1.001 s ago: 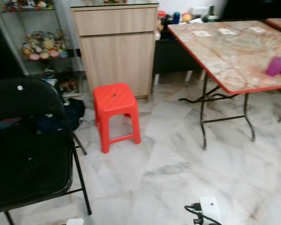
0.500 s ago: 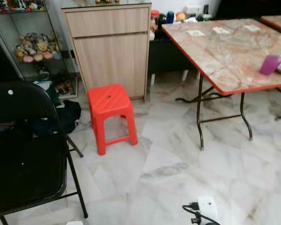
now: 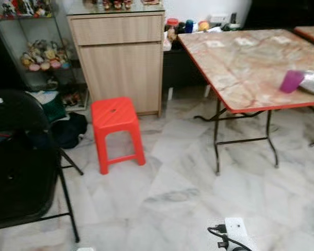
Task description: Setting the table
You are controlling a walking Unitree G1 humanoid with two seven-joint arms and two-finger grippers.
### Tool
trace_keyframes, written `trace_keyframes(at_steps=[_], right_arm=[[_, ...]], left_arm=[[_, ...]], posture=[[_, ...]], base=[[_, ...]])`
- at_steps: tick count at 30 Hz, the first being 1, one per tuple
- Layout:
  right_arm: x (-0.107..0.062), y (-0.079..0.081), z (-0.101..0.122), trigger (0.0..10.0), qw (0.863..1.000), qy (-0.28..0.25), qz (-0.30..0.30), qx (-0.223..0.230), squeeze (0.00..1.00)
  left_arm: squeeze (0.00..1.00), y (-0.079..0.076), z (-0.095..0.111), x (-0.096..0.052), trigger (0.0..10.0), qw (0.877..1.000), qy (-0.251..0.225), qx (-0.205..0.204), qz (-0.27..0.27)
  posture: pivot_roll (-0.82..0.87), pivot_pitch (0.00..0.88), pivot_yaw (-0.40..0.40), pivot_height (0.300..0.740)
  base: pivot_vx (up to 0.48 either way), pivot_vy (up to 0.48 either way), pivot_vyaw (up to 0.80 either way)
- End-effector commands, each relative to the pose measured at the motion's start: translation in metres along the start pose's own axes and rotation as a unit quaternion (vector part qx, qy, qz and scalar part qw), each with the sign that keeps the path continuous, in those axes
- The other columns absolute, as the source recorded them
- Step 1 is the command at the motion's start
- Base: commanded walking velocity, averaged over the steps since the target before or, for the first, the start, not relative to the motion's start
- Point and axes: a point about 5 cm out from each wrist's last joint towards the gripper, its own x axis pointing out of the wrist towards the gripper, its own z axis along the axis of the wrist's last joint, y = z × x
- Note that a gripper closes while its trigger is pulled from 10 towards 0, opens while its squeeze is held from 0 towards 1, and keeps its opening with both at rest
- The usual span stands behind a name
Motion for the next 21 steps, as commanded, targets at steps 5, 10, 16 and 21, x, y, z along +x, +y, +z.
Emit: trace_keyframes(at_steps=[5,10,16,21], right_arm=[[-0.0026,-0.0215,-0.0235,10.0,0.993,0.042,0.035,0.109,0.00],[-0.0027,-0.0215,-0.0236,10.0,0.992,0.042,0.034,0.112,0.00],[-0.0024,-0.0230,-0.0233,10.0,0.994,0.043,0.025,0.093,0.00],[-0.0025,-0.0220,-0.0233,10.0,0.993,0.043,0.033,0.101,0.00]], left_arm=[[0.00,-0.0080,0.0168,0.0065,10.0,1.000,0.005,-0.022,0.011],[0.00,-0.0081,0.0172,0.0066,10.0,1.000,0.005,-0.023,0.011],[0.00,-0.0082,0.0170,0.0065,10.0,1.000,0.005,-0.025,0.010],[0.00,-0.0090,0.0165,0.0065,10.0,1.000,0.005,-0.025,0.008]], posture=[[0.07,0.110,-0.053,0.740],[0.06,0.110,-0.053,0.740],[0.07,0.111,-0.054,0.740],[0.06,0.113,-0.054,0.740]], base=[[0.000,-0.469,0.00],[0.000,-0.469,0.00],[0.000,-0.469,0.00],[0.000,-0.468,0.00]])
